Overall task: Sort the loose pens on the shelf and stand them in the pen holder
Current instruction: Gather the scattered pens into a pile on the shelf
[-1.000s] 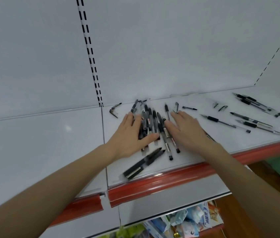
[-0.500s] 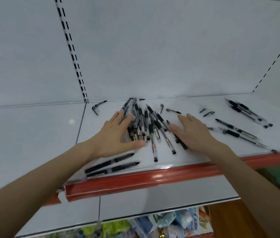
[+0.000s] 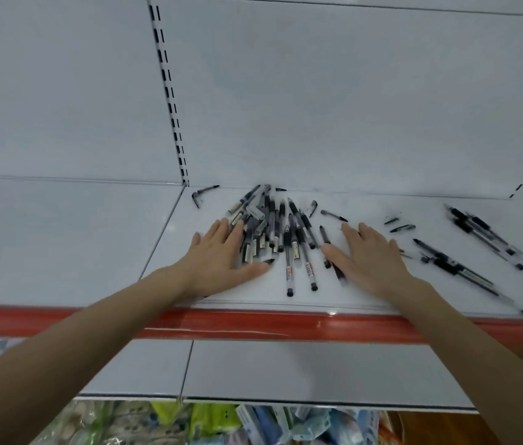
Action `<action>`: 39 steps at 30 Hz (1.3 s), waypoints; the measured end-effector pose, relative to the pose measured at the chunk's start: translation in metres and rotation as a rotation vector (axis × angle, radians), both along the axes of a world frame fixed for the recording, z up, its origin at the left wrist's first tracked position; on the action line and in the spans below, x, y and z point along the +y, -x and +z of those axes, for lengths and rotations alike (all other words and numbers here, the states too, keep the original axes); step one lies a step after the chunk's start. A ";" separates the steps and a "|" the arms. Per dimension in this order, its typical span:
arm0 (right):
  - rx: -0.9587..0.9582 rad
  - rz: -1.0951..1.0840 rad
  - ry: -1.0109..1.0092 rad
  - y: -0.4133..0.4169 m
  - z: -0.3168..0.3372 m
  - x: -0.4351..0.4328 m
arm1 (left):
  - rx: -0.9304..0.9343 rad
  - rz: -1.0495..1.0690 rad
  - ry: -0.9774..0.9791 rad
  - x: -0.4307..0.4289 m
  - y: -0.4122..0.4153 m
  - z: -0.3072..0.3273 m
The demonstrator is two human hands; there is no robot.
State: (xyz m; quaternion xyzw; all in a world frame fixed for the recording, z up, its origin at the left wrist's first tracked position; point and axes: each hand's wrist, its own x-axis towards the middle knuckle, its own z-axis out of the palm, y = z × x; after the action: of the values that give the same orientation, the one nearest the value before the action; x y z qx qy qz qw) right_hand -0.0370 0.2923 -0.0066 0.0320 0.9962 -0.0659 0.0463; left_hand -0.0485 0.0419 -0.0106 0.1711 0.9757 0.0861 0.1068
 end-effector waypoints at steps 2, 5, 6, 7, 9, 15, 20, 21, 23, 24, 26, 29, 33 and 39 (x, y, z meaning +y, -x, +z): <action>0.043 -0.001 -0.023 0.002 0.000 -0.003 | 0.044 0.064 -0.046 0.020 0.004 -0.003; 0.076 0.040 0.094 0.003 0.002 -0.004 | 0.060 0.128 -0.152 0.046 0.007 -0.006; 0.081 0.051 0.172 0.002 0.005 0.000 | 0.057 0.145 -0.212 0.049 0.008 -0.005; 0.098 0.053 0.231 0.001 0.008 0.008 | 0.076 0.166 -0.266 0.048 0.010 -0.004; 0.152 0.022 0.192 0.000 0.013 0.033 | 0.166 0.217 -0.256 0.037 0.015 -0.001; 0.030 -0.210 0.015 -0.010 -0.003 0.077 | 0.109 0.191 -0.093 0.036 0.019 -0.006; 0.070 -0.080 0.054 0.000 -0.007 0.054 | 0.100 0.129 -0.131 0.073 0.024 -0.008; 0.067 -0.043 0.070 0.003 -0.007 0.048 | 0.098 0.122 -0.146 0.080 0.024 -0.007; 0.073 0.012 0.161 0.005 -0.003 0.044 | 0.091 0.105 -0.169 0.093 0.024 -0.006; 0.094 0.005 0.238 0.004 0.000 0.048 | 0.095 0.098 -0.173 0.097 0.023 -0.006; 0.175 -0.064 0.324 -0.003 0.008 0.069 | 0.112 0.084 -0.172 0.103 0.024 -0.006; 0.138 -0.175 0.278 -0.024 0.013 0.114 | 0.135 0.069 -0.154 0.109 0.027 -0.010; -0.040 -0.091 0.241 -0.044 0.003 0.129 | 0.133 0.061 -0.173 0.121 0.028 -0.013; 0.079 -0.053 0.257 -0.009 -0.005 0.088 | 0.141 0.058 -0.179 0.137 0.026 -0.010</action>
State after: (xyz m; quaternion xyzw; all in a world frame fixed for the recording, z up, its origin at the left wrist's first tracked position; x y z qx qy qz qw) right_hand -0.0282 0.3807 -0.0112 0.0497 0.9794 -0.1953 0.0091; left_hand -0.0746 0.1791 -0.0204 0.1575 0.9737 0.1638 0.0195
